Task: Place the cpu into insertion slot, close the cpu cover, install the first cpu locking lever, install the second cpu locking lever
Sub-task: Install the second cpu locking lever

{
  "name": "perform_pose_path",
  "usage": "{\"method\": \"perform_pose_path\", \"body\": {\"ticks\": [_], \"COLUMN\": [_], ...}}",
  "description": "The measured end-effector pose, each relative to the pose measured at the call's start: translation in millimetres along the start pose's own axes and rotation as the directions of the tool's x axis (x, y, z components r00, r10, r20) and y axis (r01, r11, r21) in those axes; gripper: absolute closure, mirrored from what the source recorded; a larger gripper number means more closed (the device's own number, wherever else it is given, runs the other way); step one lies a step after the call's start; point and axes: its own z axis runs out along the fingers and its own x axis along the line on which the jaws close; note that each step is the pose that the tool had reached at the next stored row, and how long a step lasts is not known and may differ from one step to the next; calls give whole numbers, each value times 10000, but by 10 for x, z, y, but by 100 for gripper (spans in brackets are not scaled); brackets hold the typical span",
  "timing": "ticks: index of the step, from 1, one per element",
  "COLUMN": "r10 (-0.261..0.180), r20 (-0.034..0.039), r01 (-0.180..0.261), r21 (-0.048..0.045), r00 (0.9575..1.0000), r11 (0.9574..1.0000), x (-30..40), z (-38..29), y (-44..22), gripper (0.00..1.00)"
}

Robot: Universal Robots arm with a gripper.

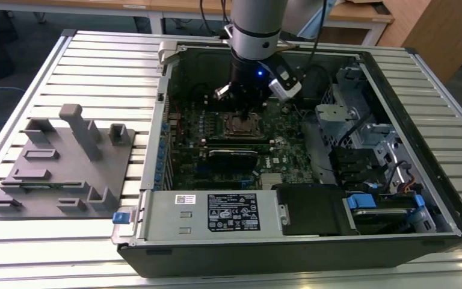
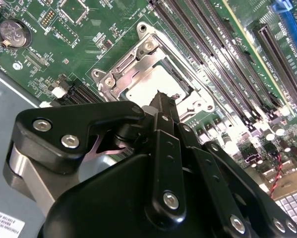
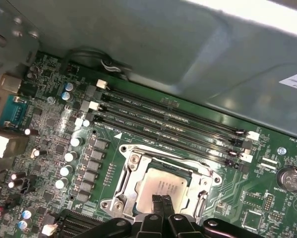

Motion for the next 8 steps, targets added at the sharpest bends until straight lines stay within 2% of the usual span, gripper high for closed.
{"method": "perform_pose_path", "body": {"ticks": [3, 8], "r10": [19, 21], "r20": [-1, -1], "r01": [-19, -21], "r21": [1, 4], "r00": [10000, 10000], "r11": [10000, 10000], "x": [-1, -1], "z": [-31, -32], "y": [1, 1], "gripper": [90, 90]}}
